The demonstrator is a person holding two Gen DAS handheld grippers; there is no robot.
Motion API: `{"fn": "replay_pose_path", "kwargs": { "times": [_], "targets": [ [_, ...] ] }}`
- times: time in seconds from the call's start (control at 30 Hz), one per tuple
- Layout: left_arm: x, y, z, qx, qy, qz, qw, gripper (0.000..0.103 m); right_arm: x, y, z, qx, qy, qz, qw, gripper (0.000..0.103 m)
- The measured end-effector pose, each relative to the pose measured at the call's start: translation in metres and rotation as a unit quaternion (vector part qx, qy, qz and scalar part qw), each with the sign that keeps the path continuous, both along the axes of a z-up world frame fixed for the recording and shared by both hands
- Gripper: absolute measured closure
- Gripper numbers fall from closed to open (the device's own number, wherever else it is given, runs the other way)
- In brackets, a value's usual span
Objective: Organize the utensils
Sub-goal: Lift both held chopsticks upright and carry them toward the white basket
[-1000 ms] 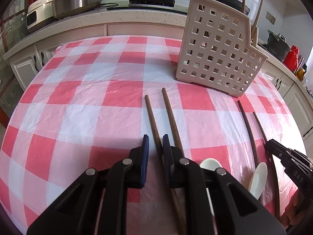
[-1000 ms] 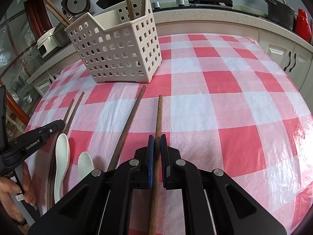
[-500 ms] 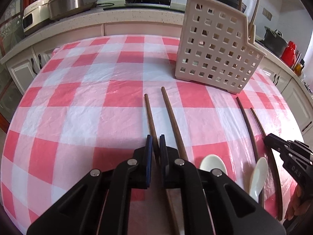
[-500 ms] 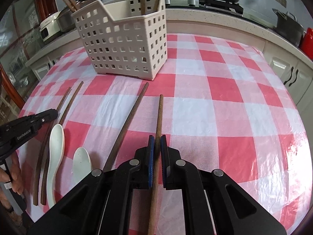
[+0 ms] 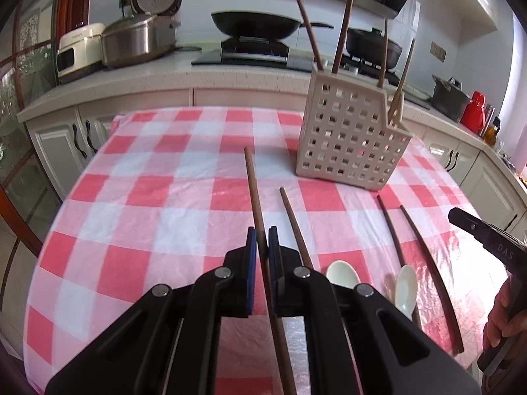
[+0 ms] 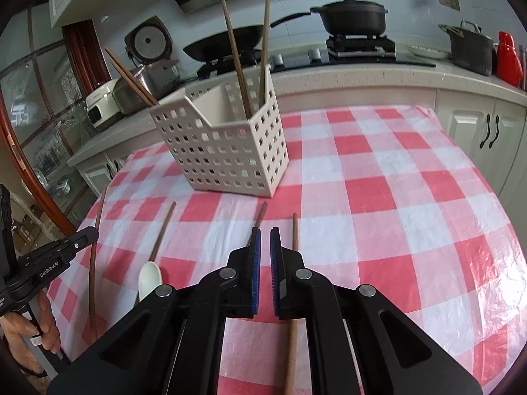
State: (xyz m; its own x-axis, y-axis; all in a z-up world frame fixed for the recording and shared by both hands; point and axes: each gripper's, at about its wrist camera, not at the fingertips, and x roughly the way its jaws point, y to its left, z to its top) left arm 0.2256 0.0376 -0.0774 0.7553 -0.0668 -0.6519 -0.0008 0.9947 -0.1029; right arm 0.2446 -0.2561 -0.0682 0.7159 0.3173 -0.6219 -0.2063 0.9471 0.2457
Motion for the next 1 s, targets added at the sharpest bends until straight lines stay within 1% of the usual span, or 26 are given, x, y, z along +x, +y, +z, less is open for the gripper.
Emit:
{"fn": "replay_pose_path", "kwargs": {
  "times": [0.1,0.2,0.23,0.3,0.37,0.43,0.47,0.5,0.53,0.57,0.63,0.67,0.73,0.77,0.8,0.87,1.0],
  "targets": [
    [-0.008,0.001,0.008,0.002,-0.012,-0.002,0.9999,0.096,-0.005,0.002,0.009,-0.003,-0.011,0.004,1.000,0.098],
    [-0.010,0.005,0.008,0.000,-0.011,-0.001,0.9999,0.096,-0.002,0.007,0.005,-0.027,0.014,0.011,0.999,0.098],
    [-0.011,0.006,0.007,-0.003,-0.010,-0.001,0.9999,0.096,-0.001,0.006,0.002,-0.028,0.023,0.002,0.999,0.098],
    [-0.015,0.007,0.006,-0.004,-0.009,-0.002,0.9999,0.096,0.003,0.005,-0.005,-0.039,0.041,-0.004,0.998,0.089],
    [-0.016,0.008,0.004,-0.005,-0.008,-0.004,0.9999,0.096,0.008,0.008,-0.011,-0.060,0.052,-0.002,0.997,0.088],
    [-0.017,0.008,0.003,-0.006,-0.006,-0.006,0.9999,0.096,0.015,0.011,-0.020,-0.079,0.065,0.000,0.995,0.085],
    [-0.017,0.009,0.002,-0.008,-0.005,-0.006,0.9999,0.096,0.022,0.016,-0.026,-0.096,0.076,0.004,0.992,0.079],
    [-0.017,0.010,0.002,-0.009,-0.004,-0.006,0.9999,0.096,0.026,0.018,-0.031,-0.107,0.082,0.005,0.991,0.066],
    [-0.017,0.011,0.001,-0.011,-0.003,-0.006,0.9999,0.096,0.030,0.021,-0.036,-0.119,0.088,0.006,0.989,0.062],
    [-0.017,0.012,0.000,-0.011,-0.003,-0.006,0.9999,0.096,0.033,0.023,-0.041,-0.129,0.090,0.006,0.988,0.061],
    [-0.017,0.013,-0.002,-0.011,0.000,-0.004,0.9999,0.096,0.040,0.028,-0.050,-0.147,0.097,0.011,0.984,0.062],
    [-0.017,0.014,-0.003,-0.012,0.002,-0.004,0.9999,0.096,0.041,0.030,-0.053,-0.151,0.097,0.012,0.984,0.064],
    [-0.018,0.016,-0.005,-0.013,0.004,-0.003,0.9999,0.096,0.043,0.030,-0.054,-0.151,0.089,0.014,0.984,0.073],
    [-0.018,0.016,-0.006,-0.013,0.005,-0.003,0.9999,0.096,0.044,0.030,-0.054,-0.147,0.091,0.017,0.985,0.089],
    [-0.019,0.016,-0.006,-0.013,0.005,-0.003,0.9999,0.096,0.044,0.029,-0.054,-0.150,0.091,0.015,0.984,0.097],
    [-0.019,0.016,-0.007,-0.014,0.005,-0.005,0.9999,0.096,0.041,0.027,-0.054,-0.146,0.091,0.012,0.985,0.097],
    [-0.023,0.013,-0.003,-0.012,-0.001,-0.008,0.9999,0.096,0.028,0.013,-0.039,-0.098,0.068,0.002,0.993,0.097]
  ]
}}
